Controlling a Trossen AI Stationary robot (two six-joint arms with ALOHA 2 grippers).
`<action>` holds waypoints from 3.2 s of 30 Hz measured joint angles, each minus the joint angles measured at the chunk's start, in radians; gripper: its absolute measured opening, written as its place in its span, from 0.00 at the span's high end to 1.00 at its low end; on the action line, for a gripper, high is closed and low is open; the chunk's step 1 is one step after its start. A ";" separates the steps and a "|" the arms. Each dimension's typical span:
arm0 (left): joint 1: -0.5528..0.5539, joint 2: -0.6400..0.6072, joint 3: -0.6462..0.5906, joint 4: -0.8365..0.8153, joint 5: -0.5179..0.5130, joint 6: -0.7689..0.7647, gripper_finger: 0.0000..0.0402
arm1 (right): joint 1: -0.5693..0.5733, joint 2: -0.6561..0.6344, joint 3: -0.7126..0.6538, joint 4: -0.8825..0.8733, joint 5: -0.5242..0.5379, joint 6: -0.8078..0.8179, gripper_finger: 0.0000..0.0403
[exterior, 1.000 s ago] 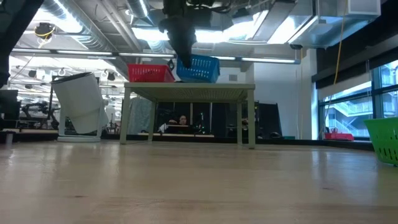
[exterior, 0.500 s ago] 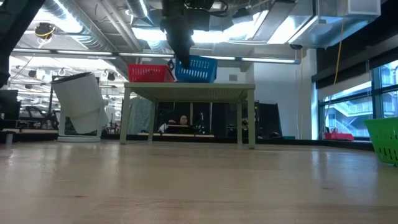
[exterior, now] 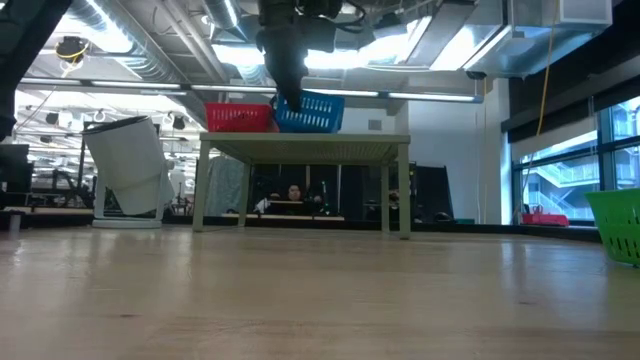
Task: Pick & Place Office Desk Supplies
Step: Put the blue bin on the shelf, then put the green bin on the shelf
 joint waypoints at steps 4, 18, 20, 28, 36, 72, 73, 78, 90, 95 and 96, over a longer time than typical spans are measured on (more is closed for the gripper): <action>0.000 0.000 0.000 0.000 0.000 0.000 0.99 | 0.000 0.000 0.000 0.000 0.000 0.000 0.76; 0.001 0.001 0.000 0.000 -0.071 -0.026 0.83 | 0.000 0.000 0.000 0.000 0.000 0.000 0.76; 0.001 0.001 0.000 0.000 -0.138 -0.026 0.80 | 0.000 0.000 0.000 0.000 0.000 0.000 0.76; -0.015 -0.010 0.000 0.004 -0.157 -0.024 0.77 | 0.000 0.000 0.000 0.000 -0.001 -0.001 0.76; -0.065 -0.019 0.000 0.003 -0.161 -0.024 0.78 | 0.000 0.000 0.000 -0.020 -0.007 0.049 0.76; -0.449 -0.089 0.016 -0.007 0.010 -0.369 0.79 | -0.061 0.003 -0.081 -0.242 -0.030 1.143 0.54; -0.469 -0.089 0.016 -0.010 0.009 -0.395 0.79 | -0.063 0.003 -0.105 -0.228 -0.025 1.174 0.53; -0.560 -0.089 0.016 -0.067 0.008 -0.463 0.79 | -0.069 0.004 -0.226 -0.206 -0.021 1.335 0.53; -0.644 -0.089 0.016 -0.112 -0.098 -0.469 0.79 | -0.115 0.004 -0.307 -0.150 -0.008 1.365 0.59; -0.641 -0.089 0.015 -0.113 -0.098 -0.469 0.79 | -0.118 0.004 -0.301 -0.149 -0.011 1.351 0.59; -0.641 -0.089 0.016 -0.113 -0.099 -0.469 0.79 | -0.117 0.004 -0.301 -0.149 -0.015 1.350 0.59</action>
